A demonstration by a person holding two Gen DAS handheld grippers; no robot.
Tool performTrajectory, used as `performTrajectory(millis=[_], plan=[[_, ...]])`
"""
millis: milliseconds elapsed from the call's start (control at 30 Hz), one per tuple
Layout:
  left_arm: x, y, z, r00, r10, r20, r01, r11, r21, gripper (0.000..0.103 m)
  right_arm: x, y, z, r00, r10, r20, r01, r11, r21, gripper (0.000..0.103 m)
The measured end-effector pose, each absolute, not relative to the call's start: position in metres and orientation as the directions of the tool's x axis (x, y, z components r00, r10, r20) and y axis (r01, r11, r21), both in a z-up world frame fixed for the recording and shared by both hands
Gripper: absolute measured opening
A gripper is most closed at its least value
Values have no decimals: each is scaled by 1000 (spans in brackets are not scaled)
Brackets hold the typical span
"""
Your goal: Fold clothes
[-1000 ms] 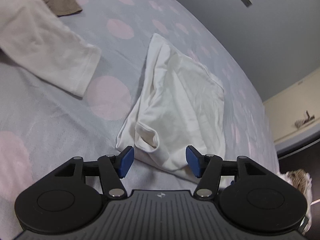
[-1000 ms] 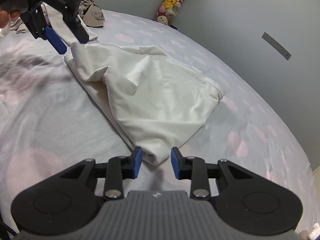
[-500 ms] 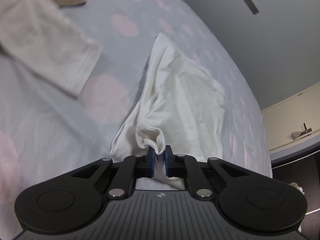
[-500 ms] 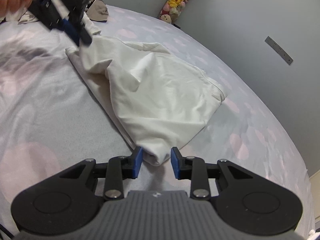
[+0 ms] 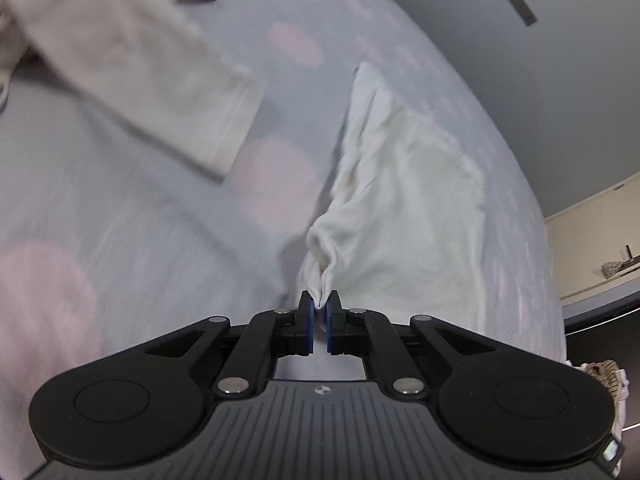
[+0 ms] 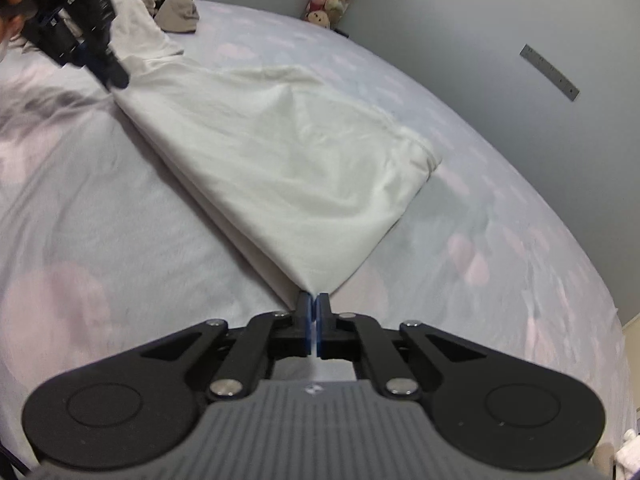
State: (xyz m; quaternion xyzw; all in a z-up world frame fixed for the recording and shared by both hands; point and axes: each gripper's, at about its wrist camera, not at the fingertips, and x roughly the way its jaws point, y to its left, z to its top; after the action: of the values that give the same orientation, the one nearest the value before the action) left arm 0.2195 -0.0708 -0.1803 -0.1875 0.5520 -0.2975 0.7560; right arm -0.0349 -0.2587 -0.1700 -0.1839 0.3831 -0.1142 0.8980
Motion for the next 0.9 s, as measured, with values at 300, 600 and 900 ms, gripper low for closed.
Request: performTrajectory(millis=[300, 600, 900], plan=[[212, -43, -168, 297, -725, -622, 196, 684, -703, 19, -49, -272, -162, 651, -356, -670, 109, 918, -381, 2], [209, -44, -166, 324, -703, -633, 206, 705, -678, 47, -44, -300, -133, 718, -238, -654, 224, 969, -107, 28], [208, -53, -173, 297, -716, -631, 209, 694, -689, 47, -30, -251, -152, 735, -295, -610, -66, 865, -498, 27]])
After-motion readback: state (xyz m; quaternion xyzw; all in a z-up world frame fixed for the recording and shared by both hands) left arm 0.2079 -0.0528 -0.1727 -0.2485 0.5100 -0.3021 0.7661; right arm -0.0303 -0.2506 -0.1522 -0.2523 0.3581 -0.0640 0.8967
